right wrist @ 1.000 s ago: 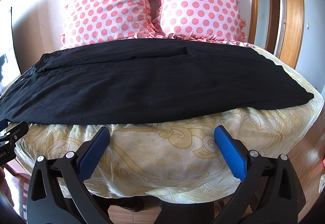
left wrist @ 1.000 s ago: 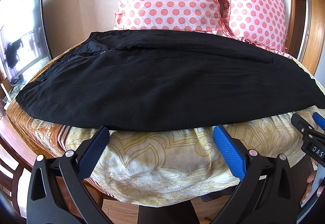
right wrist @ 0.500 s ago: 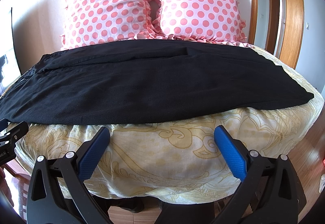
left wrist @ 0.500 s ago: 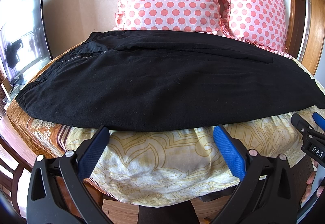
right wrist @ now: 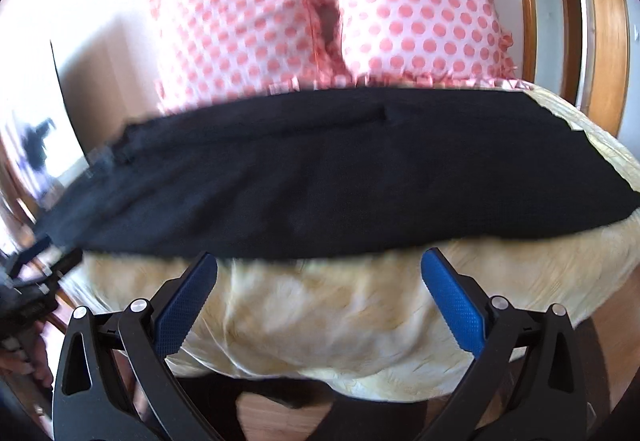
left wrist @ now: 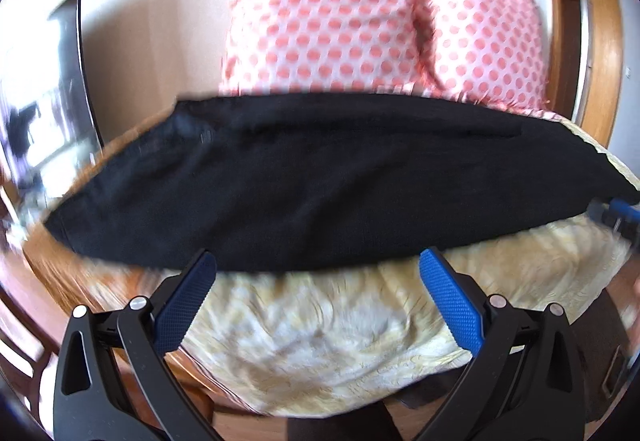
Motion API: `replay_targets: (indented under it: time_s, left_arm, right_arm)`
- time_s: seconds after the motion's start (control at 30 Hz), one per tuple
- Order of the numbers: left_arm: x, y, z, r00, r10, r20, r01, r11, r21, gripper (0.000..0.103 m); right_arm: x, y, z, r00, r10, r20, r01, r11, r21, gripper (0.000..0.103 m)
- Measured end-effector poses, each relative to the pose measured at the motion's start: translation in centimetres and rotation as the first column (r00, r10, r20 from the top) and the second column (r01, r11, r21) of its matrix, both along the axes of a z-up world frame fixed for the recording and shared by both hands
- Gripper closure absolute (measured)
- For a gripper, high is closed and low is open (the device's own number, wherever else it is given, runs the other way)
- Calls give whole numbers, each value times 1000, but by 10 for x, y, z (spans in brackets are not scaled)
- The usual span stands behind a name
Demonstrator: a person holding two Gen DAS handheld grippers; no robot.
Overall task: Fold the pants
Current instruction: 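Grasp the black pants leg end with the right tool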
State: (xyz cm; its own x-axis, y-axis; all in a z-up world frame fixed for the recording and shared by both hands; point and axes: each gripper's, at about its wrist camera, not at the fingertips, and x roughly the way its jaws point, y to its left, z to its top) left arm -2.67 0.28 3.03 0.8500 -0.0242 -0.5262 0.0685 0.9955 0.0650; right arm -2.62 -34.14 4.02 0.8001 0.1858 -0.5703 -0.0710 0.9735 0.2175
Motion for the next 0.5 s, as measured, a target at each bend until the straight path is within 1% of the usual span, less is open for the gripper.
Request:
replay_targets:
  time_s: [0.03,0.07,0.13,0.17,0.23,0.27,0.33,0.37,0.4,0.43,0.5]
  left_arm:
    - [-2,-1,7,1000,-7,25,6,1000,16,2]
    - [-1,-2,18,999,-16,52,14,999,29,2]
    - [3,-2,30,997,-36,75,35,999,16,2]
    - [9,-3,37,995,-52,81,53,999,-10,2]
    - [21,-4,44,995,-58,79,61,997,-42,2]
    - [29,-5,46,996,-56,75,60,997,-57,2]
    - [40,-8,48,996,-46,70,51,996,-72,2]
    - [49,-10,48,997,-36,64,41,996,-80,2]
    - [53,-11,47,998,-33,59,38,996,-85,2]
    - [59,-13,47,998,-31,52,36,995,-90,2]
    - [68,-17,46,999,-27,43,31,995,-90,2]
  right_arm:
    - [2,-9,7,1000,-3,15,3,1000,13,1]
    - [9,-25,23,999,-17,41,16,999,30,1]
    - [29,-54,47,996,-63,68,60,997,46,1]
    - [48,-74,59,993,-102,64,98,994,53,1]
    - [86,-108,73,982,-180,51,177,982,58,1]
    - [115,-132,79,973,-230,26,228,972,52,1]
    - [158,-166,79,946,-323,-29,324,946,35,1]
    - [189,-190,77,921,-384,-70,387,921,34,1]
    - [214,-207,73,896,-430,-114,436,900,29,3]
    - [239,-224,67,862,-482,-156,491,871,21,7]
    - [275,-247,55,821,-529,-213,544,839,14,13]
